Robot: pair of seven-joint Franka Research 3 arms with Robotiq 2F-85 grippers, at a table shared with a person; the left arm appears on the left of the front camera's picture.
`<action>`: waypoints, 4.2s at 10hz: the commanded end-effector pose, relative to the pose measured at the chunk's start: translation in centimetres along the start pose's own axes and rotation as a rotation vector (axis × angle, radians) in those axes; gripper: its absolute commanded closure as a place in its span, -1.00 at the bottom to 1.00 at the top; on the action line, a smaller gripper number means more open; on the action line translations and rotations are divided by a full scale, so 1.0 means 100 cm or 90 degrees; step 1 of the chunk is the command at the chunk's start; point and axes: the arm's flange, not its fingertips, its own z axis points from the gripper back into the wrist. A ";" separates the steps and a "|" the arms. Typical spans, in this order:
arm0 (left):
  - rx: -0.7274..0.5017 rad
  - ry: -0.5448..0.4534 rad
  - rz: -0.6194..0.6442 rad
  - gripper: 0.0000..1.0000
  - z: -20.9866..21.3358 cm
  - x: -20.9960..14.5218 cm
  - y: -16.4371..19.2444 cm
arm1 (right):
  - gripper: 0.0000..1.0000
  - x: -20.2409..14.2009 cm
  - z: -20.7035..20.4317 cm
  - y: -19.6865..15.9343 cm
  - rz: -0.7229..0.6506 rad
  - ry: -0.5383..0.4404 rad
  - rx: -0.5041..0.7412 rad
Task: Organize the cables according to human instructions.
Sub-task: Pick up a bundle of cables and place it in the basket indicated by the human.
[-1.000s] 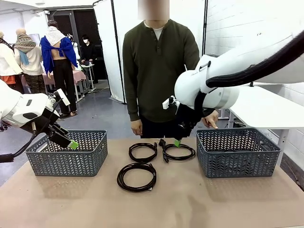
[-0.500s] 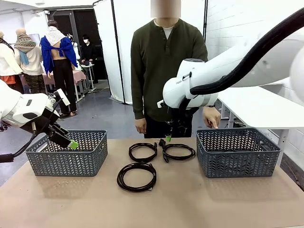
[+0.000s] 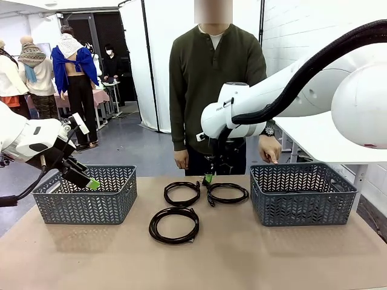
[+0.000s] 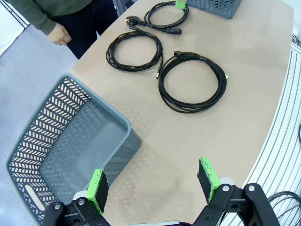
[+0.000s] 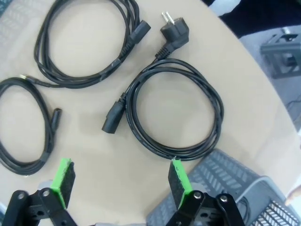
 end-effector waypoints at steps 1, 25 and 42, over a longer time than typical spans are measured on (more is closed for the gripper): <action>-0.004 -0.008 0.005 -1.00 -0.001 0.000 0.002 | -1.00 -0.004 0.004 0.001 0.002 -0.008 -0.005; -0.004 -0.008 0.005 -1.00 -0.001 0.000 0.002 | -1.00 0.041 -0.081 -0.028 -0.310 0.051 -0.023; -0.004 -0.008 0.005 -1.00 -0.001 0.000 0.002 | -1.00 0.052 -0.107 -0.032 -0.384 0.083 -0.015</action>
